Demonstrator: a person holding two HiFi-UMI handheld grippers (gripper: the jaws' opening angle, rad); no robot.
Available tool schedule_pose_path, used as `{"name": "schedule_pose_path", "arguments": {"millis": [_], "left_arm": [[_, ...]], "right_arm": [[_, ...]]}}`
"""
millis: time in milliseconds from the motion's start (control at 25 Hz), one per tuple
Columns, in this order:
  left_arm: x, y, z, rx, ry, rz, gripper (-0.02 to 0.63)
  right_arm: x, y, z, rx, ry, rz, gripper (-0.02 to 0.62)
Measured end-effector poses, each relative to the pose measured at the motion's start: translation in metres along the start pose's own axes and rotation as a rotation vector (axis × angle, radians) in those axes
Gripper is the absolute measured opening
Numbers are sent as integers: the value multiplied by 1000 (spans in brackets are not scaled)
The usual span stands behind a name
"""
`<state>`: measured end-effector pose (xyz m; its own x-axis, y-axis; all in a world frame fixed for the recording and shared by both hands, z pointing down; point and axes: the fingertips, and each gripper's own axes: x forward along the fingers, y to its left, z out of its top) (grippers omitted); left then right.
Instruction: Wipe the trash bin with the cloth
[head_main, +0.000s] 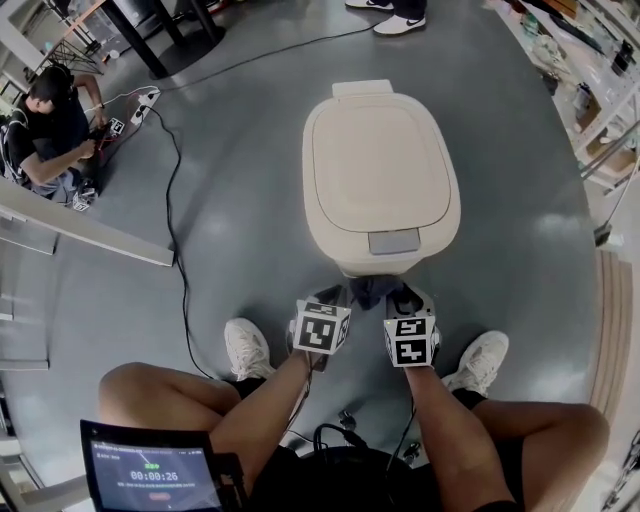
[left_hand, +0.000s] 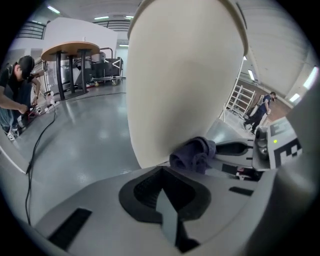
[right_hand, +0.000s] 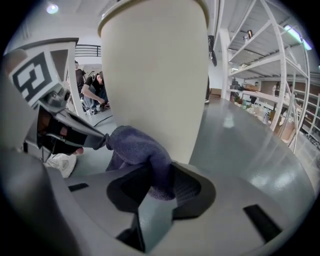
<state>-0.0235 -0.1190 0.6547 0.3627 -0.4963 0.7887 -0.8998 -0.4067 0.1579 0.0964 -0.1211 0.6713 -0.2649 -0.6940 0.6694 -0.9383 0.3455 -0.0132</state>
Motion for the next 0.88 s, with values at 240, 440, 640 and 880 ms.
{"name": "schedule_pose_path", "arguments": {"millis": [240, 440, 640, 880], "left_arm": [[5, -25, 7, 19, 14, -37, -2], [10, -45, 13, 32, 30, -66, -2], [13, -57, 22, 30, 20, -84, -1], [13, -55, 26, 14, 6, -85, -2]], "right_arm": [[-11, -24, 0, 39, 7, -43, 115], [-18, -44, 0, 169, 22, -65, 115], [-21, -57, -2, 190, 30, -83, 115], [-19, -56, 4, 161, 19, -70, 115]]}}
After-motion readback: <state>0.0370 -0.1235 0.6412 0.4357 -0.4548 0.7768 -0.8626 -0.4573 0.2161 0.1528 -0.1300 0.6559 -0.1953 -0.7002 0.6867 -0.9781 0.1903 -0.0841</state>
